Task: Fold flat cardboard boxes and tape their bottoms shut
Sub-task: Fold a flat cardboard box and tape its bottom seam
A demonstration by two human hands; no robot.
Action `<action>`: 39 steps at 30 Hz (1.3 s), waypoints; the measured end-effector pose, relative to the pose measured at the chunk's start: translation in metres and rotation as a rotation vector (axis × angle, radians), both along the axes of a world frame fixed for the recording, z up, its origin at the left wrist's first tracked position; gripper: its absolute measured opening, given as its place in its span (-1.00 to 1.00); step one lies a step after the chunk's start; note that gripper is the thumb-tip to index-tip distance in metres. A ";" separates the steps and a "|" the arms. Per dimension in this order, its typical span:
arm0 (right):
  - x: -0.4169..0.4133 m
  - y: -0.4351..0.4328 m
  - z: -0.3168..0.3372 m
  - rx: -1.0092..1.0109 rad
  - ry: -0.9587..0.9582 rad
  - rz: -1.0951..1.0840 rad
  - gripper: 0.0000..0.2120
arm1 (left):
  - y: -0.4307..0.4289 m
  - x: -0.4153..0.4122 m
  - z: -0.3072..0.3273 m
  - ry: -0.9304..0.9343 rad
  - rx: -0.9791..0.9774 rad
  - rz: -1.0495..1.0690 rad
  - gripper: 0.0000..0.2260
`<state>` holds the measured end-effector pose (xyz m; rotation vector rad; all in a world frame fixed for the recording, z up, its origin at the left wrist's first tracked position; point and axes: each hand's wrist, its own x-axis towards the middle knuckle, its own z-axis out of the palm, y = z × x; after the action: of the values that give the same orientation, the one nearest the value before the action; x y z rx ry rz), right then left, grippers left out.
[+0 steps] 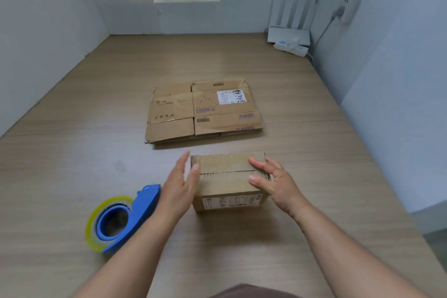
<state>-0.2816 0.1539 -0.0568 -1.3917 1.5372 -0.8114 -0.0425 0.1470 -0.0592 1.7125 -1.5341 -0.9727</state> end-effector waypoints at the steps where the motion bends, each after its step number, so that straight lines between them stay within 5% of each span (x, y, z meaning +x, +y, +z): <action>1: 0.000 0.000 0.000 -0.001 0.000 -0.002 -0.54 | 0.004 0.010 0.002 -0.074 -0.065 0.070 -0.54; 4: 0.002 -0.001 -0.001 0.000 0.003 -0.002 -0.54 | 0.021 0.049 -0.001 -0.444 -0.094 0.269 -0.51; 8: 0.003 -0.002 -0.001 -0.002 0.007 -0.001 -0.54 | 0.044 0.072 -0.016 -0.730 0.267 0.279 -0.31; 14: 0.002 -0.003 -0.001 -0.012 0.022 -0.003 -0.53 | 0.039 0.078 -0.022 -0.667 0.464 0.350 -0.32; 17: 0.001 -0.005 -0.001 -0.014 0.022 -0.007 -0.53 | 0.034 0.089 -0.018 -0.579 0.519 0.344 -0.50; 24: 0.001 -0.003 -0.002 0.001 0.006 -0.001 -0.54 | 0.010 0.082 0.056 -0.047 0.270 0.147 -0.62; 31: 0.000 -0.004 -0.001 -0.017 0.024 -0.009 -0.53 | -0.018 0.002 0.105 -0.395 0.203 -0.442 -0.46; 36: -0.002 -0.005 0.005 0.013 0.173 0.034 -0.53 | -0.021 -0.008 0.090 -0.614 0.175 -0.543 -0.45; 39: 0.001 -0.003 0.016 -0.180 0.205 -0.061 -0.55 | -0.024 -0.008 0.092 -0.600 0.186 -0.570 -0.31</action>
<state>-0.2803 0.1511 -0.0404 -1.6068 1.7034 -0.8841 -0.0506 0.1232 0.0328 1.8326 -2.4857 -0.9285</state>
